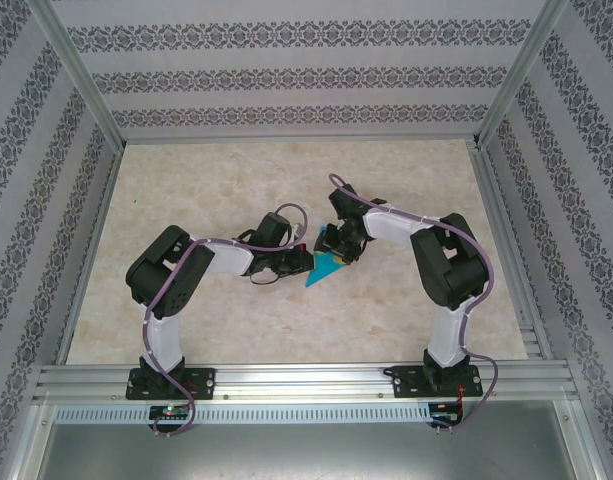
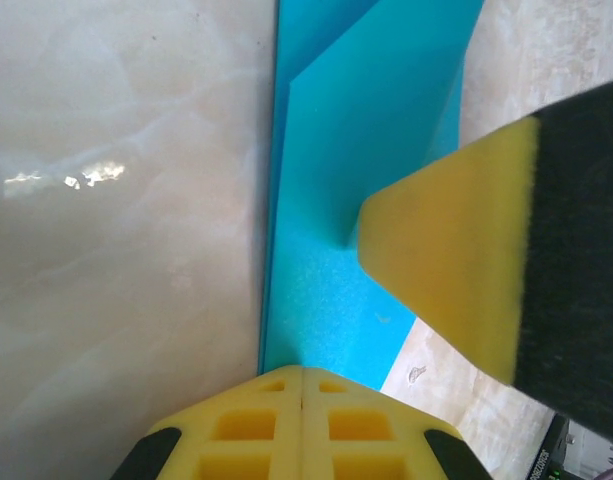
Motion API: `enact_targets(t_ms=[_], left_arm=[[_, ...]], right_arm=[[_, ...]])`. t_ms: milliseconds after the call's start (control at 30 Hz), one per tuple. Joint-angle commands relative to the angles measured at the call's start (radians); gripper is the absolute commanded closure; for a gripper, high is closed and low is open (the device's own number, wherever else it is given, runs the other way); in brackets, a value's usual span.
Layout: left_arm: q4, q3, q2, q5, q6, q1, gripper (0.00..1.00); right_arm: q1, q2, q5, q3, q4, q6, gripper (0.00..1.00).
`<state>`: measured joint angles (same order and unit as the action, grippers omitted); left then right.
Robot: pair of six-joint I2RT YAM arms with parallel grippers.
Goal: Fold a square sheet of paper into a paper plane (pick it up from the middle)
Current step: Fourth fold the wing at the center of the table.
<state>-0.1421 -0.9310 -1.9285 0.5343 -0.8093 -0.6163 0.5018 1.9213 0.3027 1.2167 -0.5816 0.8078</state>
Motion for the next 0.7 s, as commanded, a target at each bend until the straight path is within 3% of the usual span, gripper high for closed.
enact_targets(t_ms=[0, 133, 267, 433, 667], left_arm=[[0.17, 0.006, -0.041, -0.084, 0.044, 0.006, 1.0], [0.21, -0.002, -0.043, -0.1, 0.058, 0.006, 1.0], [0.217, -0.01, -0.053, -0.1, 0.065, 0.004, 1.0], [0.222, -0.021, -0.066, -0.095, 0.068, 0.002, 1.0], [0.223, -0.022, -0.086, -0.087, 0.074, 0.001, 1.0]], right_arm=[[0.008, -0.035, -0.026, -0.007, 0.0, -0.031, 0.48], [-0.015, -0.157, 0.003, -0.037, 0.049, -0.049, 0.48], [-0.022, -0.217, 0.047, -0.097, 0.138, -0.112, 0.59], [-0.023, -0.18, 0.158, -0.175, 0.297, -0.139, 0.85], [-0.025, -0.1, 0.219, -0.191, 0.417, -0.161, 0.93]])
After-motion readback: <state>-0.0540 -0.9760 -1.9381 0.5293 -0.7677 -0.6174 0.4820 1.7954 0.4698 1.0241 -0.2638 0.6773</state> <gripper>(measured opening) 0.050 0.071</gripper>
